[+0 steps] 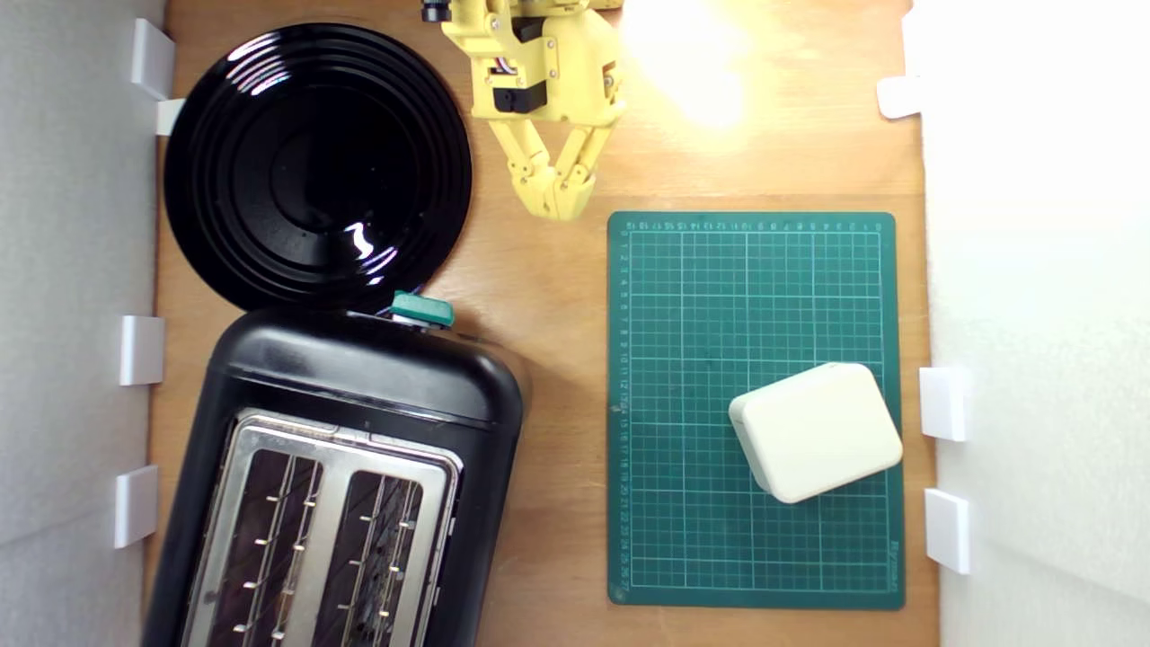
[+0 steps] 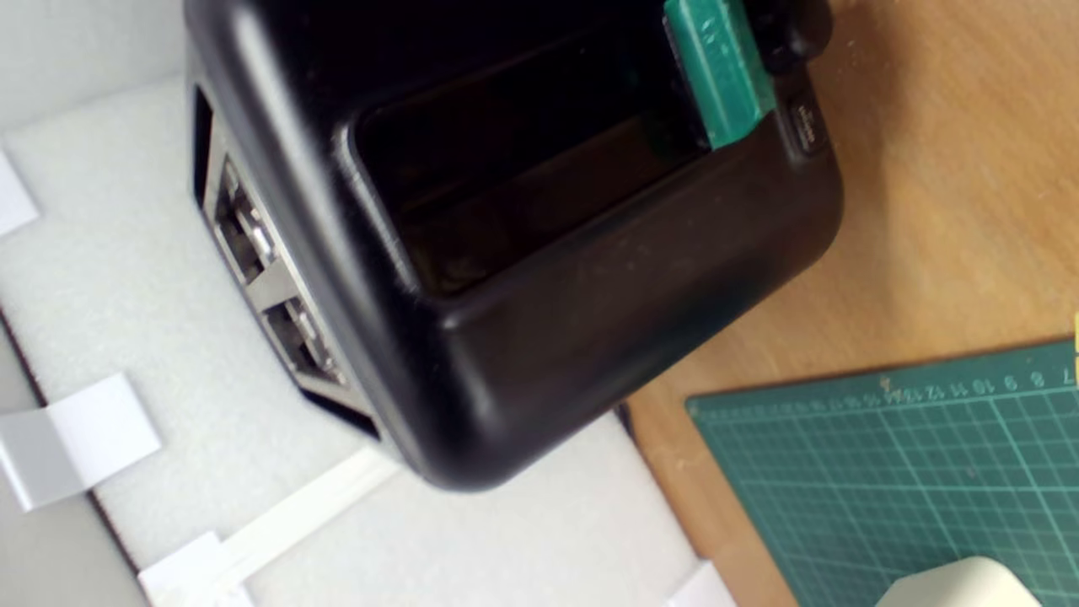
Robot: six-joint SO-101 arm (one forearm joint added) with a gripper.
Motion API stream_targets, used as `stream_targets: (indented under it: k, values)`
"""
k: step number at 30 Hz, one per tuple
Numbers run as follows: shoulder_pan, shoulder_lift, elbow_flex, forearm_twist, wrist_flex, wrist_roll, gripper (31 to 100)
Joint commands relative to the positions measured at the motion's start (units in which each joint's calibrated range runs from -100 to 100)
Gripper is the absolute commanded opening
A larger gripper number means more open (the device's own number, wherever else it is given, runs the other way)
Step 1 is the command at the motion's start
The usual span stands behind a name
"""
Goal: Start toaster
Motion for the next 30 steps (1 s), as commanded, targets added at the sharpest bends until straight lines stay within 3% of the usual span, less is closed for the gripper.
stream_targets:
  k: [1,3,9,10,14,16,25,30]
  values:
    - [-0.7,-1.0,3.1,-2.8,-2.2,1.9,31.4]
    - [-0.7,-1.0,6.1,-5.8,-2.2,3.8,31.4]
    - [-1.2,-1.0,6.7,-5.0,-2.0,3.2,31.4]
    - [-2.0,-1.0,6.8,-4.4,-2.0,2.7,31.4]
    - [-5.8,-1.0,8.0,4.3,-1.9,-2.3,31.5]
    - [-6.2,-1.0,8.5,6.5,-1.9,-4.0,31.5]
    - [-6.4,-1.1,8.7,7.4,3.9,-6.2,31.6]
    - [-10.1,-1.1,8.9,9.2,5.8,-9.0,31.6]
